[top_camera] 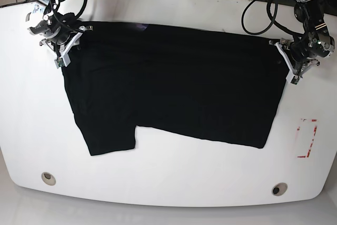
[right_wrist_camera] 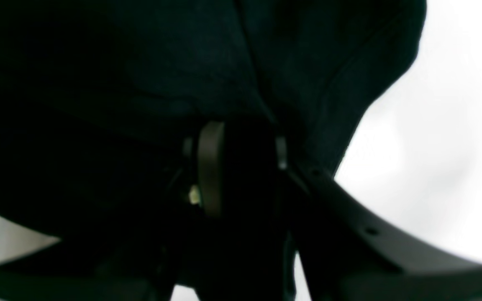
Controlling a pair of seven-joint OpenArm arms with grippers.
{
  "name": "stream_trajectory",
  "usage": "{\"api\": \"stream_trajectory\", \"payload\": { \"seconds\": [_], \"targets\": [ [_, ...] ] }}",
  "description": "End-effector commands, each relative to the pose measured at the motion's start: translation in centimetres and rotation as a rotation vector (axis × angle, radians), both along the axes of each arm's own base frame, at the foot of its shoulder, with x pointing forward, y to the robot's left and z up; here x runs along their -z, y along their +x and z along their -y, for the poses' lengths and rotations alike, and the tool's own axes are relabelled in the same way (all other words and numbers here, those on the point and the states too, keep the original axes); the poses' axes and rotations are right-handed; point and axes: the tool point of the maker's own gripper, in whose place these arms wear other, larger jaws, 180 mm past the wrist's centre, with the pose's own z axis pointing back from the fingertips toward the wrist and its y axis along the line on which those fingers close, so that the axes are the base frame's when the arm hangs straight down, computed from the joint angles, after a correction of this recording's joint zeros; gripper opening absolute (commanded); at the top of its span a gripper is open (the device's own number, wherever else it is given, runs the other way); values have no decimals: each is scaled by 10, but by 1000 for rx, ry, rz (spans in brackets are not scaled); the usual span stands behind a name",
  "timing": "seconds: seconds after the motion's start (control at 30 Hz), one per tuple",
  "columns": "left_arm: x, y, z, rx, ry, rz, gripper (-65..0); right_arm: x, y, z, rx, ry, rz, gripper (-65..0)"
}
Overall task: Layout the t-shirt on the table in an organized manner, then fold the t-shirt properly
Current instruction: 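Pull the held edge with both grippers away from the t-shirt body, then release the t-shirt edge with both grippers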
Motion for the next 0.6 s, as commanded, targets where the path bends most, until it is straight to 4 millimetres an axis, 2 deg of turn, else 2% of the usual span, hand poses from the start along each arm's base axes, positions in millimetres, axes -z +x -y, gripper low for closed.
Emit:
{"api": "stream_trajectory", "payload": {
  "seconds": [0.0, 0.37, 0.57],
  "targets": [
    [11, -36, -16, 0, 90, -129, -449, 3, -17, 19, 5, -73, -69, -506],
    [2, -80, -14, 52, 167, -186, -449, 5, -42, 20, -11, -92, -113, -507],
    [-1, -95, -12, 73, 185, -200, -449, 1, -53, 19, -27, -112, -118, -507]
  ]
}}
